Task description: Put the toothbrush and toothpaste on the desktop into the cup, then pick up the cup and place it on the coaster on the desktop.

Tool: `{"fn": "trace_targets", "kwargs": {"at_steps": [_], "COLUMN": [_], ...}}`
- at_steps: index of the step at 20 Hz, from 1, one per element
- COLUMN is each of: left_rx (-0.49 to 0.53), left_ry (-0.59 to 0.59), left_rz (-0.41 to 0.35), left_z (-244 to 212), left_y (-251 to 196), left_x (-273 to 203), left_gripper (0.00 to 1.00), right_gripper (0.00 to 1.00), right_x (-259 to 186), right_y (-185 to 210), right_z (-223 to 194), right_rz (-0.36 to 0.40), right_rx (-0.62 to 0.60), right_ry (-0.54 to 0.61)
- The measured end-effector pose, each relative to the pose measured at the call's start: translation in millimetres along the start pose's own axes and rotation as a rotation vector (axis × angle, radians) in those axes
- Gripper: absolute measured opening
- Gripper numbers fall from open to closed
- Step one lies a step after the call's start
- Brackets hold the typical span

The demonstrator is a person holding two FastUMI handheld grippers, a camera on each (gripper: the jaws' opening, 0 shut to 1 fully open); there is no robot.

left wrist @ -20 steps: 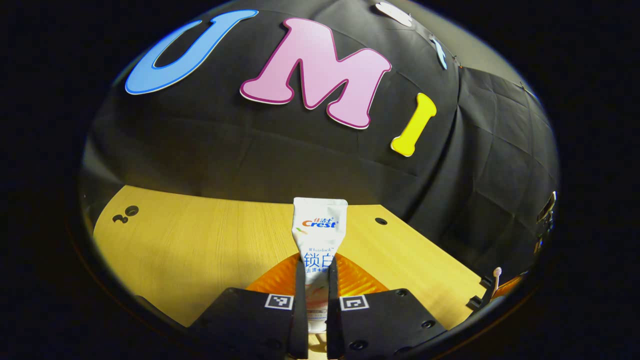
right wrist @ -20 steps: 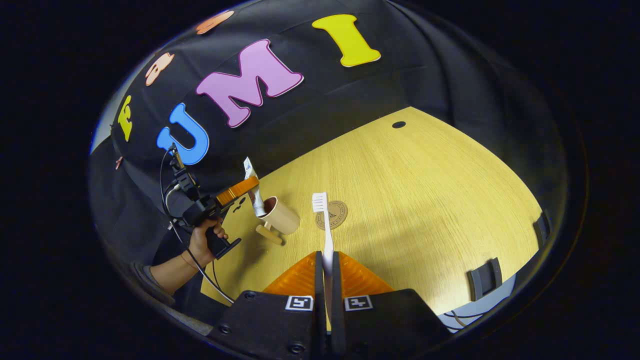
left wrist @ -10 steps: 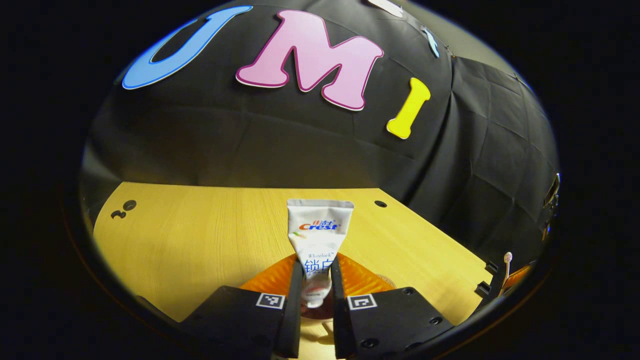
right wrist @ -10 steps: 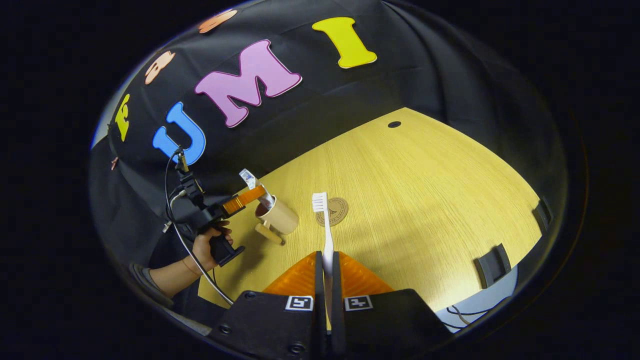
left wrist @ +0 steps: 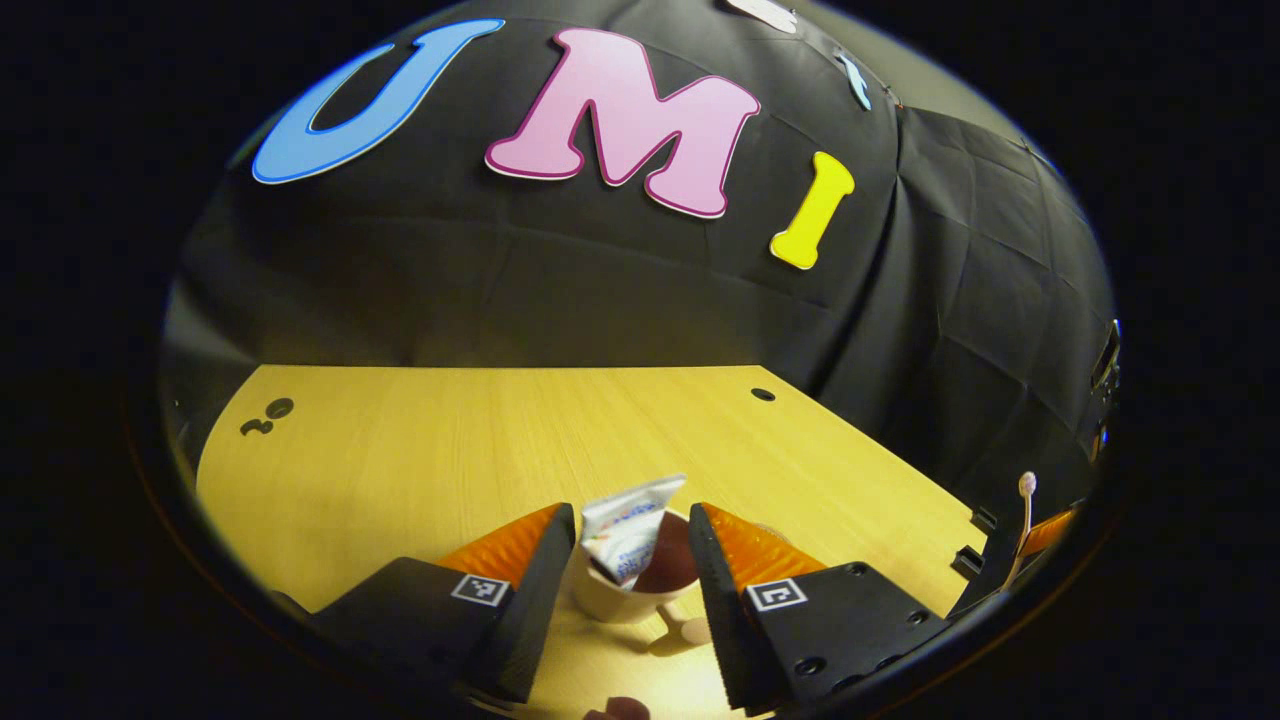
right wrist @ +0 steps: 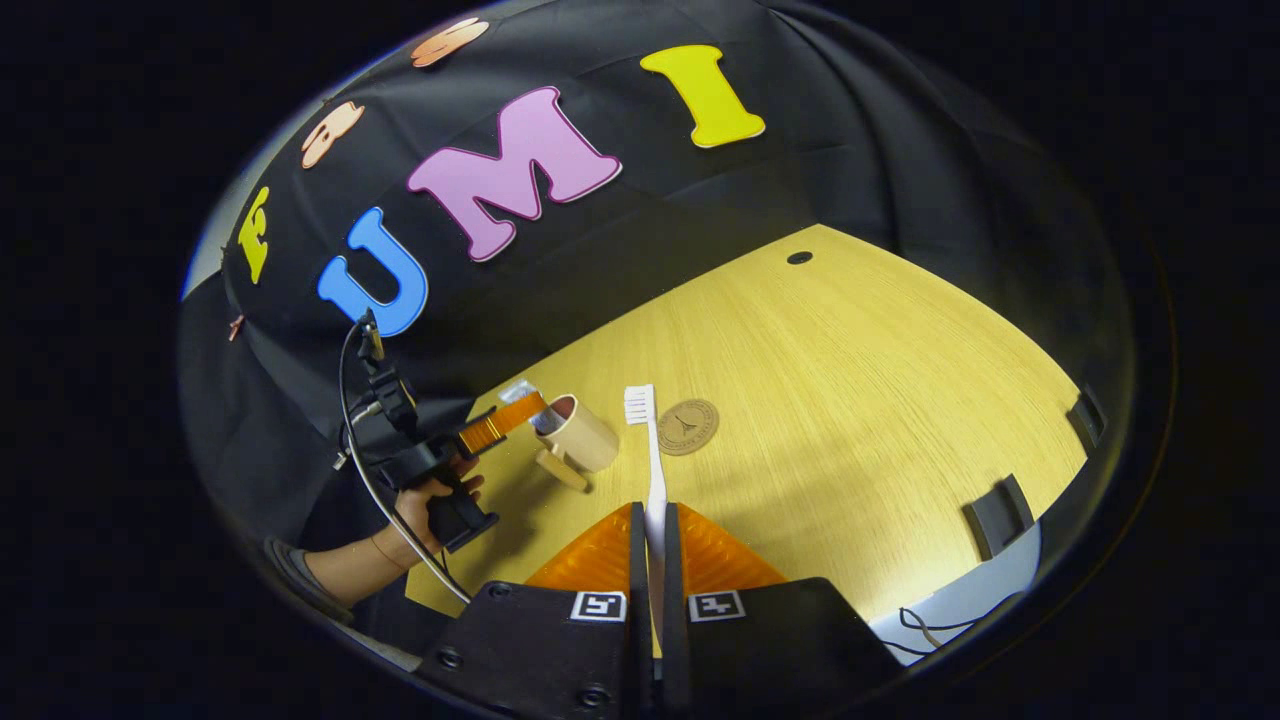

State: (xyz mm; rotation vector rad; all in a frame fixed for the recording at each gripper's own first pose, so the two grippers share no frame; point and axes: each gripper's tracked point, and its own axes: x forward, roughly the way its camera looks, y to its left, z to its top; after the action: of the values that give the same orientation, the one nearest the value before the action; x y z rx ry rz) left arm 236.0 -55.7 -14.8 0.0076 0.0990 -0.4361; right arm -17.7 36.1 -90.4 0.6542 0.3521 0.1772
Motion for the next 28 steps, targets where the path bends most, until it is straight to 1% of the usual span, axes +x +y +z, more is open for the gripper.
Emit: {"fn": "trace_targets", "kwargs": {"at_steps": [2, 4, 7, 9, 12, 15, 18, 21, 24, 28], "left_rx": [-0.008, -0.019, -0.031, -0.067, -0.139, -0.202, -0.231, -0.269, -0.278, -0.29], "left_ry": [-0.01, -0.012, -0.006, 0.0, 0.018, 0.036, 0.058, 0.073, 0.093, 0.108], "left_rz": [0.022, 0.045, 0.084, 0.106, 0.149, 0.181, 0.223, 0.255, 0.289, 0.326], "left_z": [0.4, 0.9, -2.9, -10.7, -27.8, -45.2, -61.4, -75.2, -91.7, -106.3], "left_y": [3.7, 5.2, 4.7, 0.0, -7.3, -17.3, -21.7, -26.8, -27.9, -27.8], "left_x": [-18.4, -38.9, -75.3, -103.0, -142.0, -174.0, -202.9, -228.4, -249.4, -267.5], "left_gripper": [0.77, 0.8, 0.81, 0.81, 0.83, 0.83, 0.82, 0.83, 0.83, 0.83], "right_gripper": [0.08, 0.08, 0.08, 0.08, 0.08, 0.08, 0.08, 0.08, 0.08, 0.08], "right_x": [4.9, 14.8, 39.3, 58.6, 95.1, 124.3, 151.4, 178.0, 204.1, 237.9], "right_y": [20.3, 42.7, 77.6, 96.8, 115.9, 127.1, 132.9, 138.8, 142.3, 137.4], "right_z": [14.9, 31.5, 48.3, 63.9, 85.4, 99.4, 109.9, 110.8, 111.2, 110.5], "right_rz": [0.052, 0.108, 0.197, 0.25, 0.3, 0.334, 0.353, 0.365, 0.372, 0.366], "right_rx": [-0.011, -0.026, -0.051, -0.059, -0.051, -0.04, -0.019, -0.006, 0.0, 0.001], "right_ry": [-0.039, -0.072, -0.08, -0.091, -0.125, -0.148, -0.169, -0.19, -0.214, -0.237]}}
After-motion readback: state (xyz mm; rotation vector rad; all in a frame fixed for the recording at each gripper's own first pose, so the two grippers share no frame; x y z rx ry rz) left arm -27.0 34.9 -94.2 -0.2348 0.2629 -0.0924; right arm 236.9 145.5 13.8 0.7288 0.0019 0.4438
